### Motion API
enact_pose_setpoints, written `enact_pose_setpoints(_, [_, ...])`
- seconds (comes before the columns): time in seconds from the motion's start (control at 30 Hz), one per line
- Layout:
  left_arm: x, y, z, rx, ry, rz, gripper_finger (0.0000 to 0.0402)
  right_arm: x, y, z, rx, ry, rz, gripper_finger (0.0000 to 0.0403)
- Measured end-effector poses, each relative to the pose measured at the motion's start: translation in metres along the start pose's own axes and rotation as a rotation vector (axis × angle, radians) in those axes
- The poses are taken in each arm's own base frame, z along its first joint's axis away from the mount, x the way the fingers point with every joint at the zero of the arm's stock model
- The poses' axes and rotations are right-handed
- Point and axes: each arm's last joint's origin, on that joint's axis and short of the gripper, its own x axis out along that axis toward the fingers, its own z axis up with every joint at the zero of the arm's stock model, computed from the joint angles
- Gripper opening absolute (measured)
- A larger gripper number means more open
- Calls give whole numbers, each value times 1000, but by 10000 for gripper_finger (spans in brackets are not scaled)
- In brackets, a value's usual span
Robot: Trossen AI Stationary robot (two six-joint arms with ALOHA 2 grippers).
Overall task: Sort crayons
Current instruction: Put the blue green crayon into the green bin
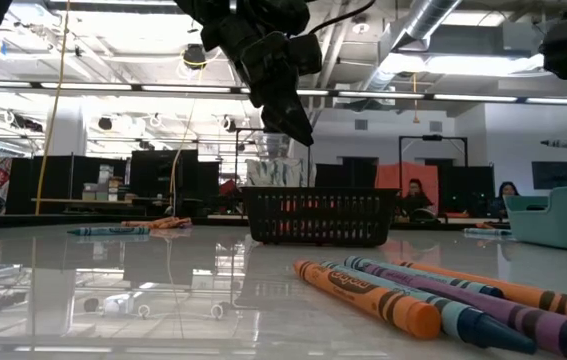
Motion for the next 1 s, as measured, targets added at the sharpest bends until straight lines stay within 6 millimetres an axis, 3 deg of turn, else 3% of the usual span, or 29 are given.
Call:
enact_pose_setpoints(0.37, [0,-2,-2,17,20,-7,153,4,-2,17,41,-10,-64,9])
enact_pose_setpoints(1.0, [1,-2,-1,20,18,-7,153,5,-2,19,45,-9,-64,13])
